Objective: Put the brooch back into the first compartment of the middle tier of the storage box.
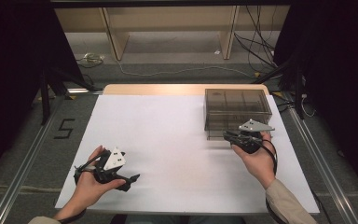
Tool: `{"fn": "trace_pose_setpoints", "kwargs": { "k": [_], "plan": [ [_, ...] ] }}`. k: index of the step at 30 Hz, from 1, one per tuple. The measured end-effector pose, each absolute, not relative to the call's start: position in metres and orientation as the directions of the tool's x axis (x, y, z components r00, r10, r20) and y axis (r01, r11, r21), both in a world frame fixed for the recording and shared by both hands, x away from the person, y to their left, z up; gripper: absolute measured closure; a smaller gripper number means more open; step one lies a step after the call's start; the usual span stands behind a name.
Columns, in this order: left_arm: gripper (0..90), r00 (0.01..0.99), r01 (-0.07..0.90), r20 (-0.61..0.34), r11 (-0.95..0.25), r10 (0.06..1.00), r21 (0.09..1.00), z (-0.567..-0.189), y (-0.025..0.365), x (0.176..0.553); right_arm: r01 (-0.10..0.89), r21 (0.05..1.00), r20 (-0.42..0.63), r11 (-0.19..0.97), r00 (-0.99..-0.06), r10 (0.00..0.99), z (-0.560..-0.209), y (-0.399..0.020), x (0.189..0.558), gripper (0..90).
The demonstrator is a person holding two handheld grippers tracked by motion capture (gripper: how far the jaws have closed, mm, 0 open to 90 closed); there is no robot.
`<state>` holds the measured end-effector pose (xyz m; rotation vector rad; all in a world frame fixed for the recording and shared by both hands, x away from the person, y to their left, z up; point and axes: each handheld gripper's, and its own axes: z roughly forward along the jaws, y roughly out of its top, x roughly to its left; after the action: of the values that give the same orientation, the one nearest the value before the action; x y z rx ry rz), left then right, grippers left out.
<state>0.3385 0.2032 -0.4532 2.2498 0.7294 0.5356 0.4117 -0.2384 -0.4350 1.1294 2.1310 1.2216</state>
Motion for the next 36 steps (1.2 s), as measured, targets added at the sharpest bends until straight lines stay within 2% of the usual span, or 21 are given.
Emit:
{"fn": "trace_pose_setpoints", "kwargs": {
  "k": [36],
  "plan": [
    [7.8,0.758,0.343,0.161,-0.596,0.632,0.726,-0.4532,0.2031,0.3384,0.435,0.856,0.023,0.279,-0.571,0.821,-0.4339,-0.2347,0.4167,79.4]
  ]
}}
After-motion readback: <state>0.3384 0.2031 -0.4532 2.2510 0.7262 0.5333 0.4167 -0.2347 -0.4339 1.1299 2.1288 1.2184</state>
